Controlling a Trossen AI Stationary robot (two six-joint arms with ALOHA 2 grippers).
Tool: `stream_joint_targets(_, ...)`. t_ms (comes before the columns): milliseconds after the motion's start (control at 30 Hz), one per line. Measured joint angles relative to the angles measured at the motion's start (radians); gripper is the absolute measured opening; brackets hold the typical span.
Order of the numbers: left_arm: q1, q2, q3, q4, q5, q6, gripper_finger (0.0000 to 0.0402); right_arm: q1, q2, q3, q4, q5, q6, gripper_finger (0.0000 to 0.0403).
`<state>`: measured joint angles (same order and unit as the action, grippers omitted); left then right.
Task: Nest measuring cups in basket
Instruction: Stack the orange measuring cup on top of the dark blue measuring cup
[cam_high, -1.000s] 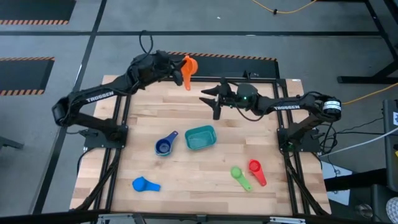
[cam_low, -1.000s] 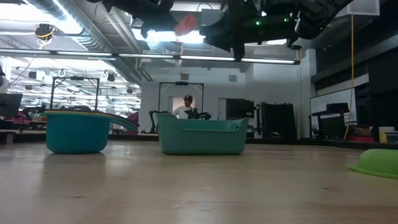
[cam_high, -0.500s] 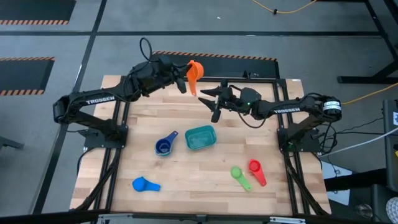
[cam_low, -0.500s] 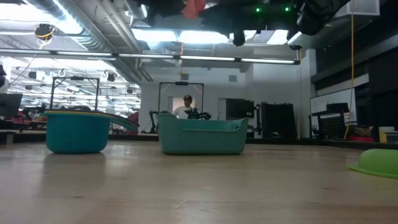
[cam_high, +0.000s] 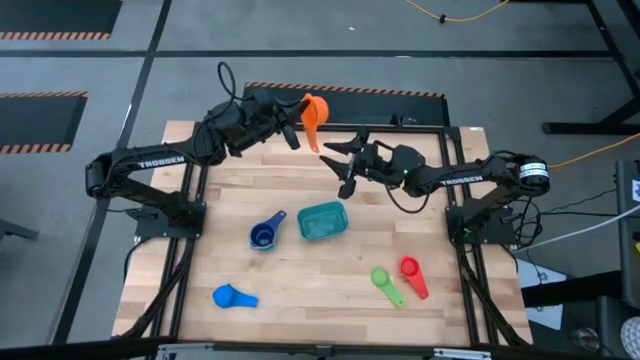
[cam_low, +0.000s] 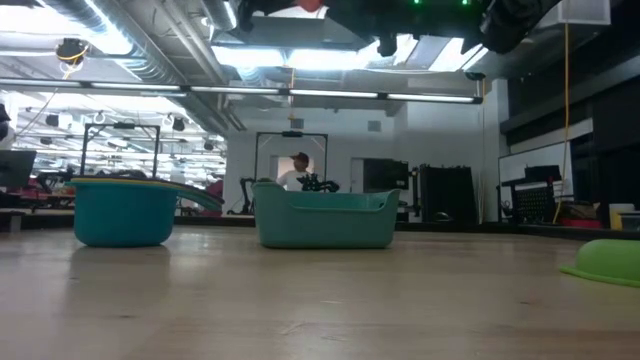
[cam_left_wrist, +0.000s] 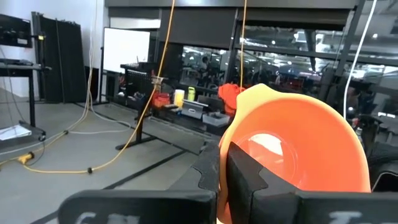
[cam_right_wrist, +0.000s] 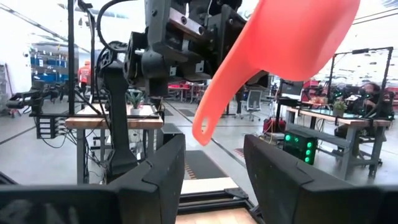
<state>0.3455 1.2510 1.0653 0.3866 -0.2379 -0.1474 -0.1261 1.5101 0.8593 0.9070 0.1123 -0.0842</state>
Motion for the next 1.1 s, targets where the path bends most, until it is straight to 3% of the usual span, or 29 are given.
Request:
stream_joint_targets(300,-0.007,0.0,0.0,0.015,-0.034,0.001,0.0004,0.004,0.075,0.012,0.092,0.001,0.0,0.0169)
stream_joint_targets(700,-0.007,0.0,0.0,0.017,-0.034,0.001,0.0004,0.004,0.155,0.148,0.098,0.005,-0.033,0.0169)
stream_joint_targets(833,-0.007,0.0,0.0,0.015,-0.034,0.002,0.0004,0.007,0.156,0.15,0.098,0.088,-0.033,0.0165)
stream_joint_targets(967,-0.007,0.0,0.0,0.015,-0.037,0.024,0.0004,0.008,0.156,0.15,0.094,0.114,-0.033,0.0132)
stream_joint_targets(1100,-0.008,0.0,0.0,0.016,-0.04,0.024,0.0004,0.008,0.156,0.15,0.093,0.111,-0.033,0.0072)
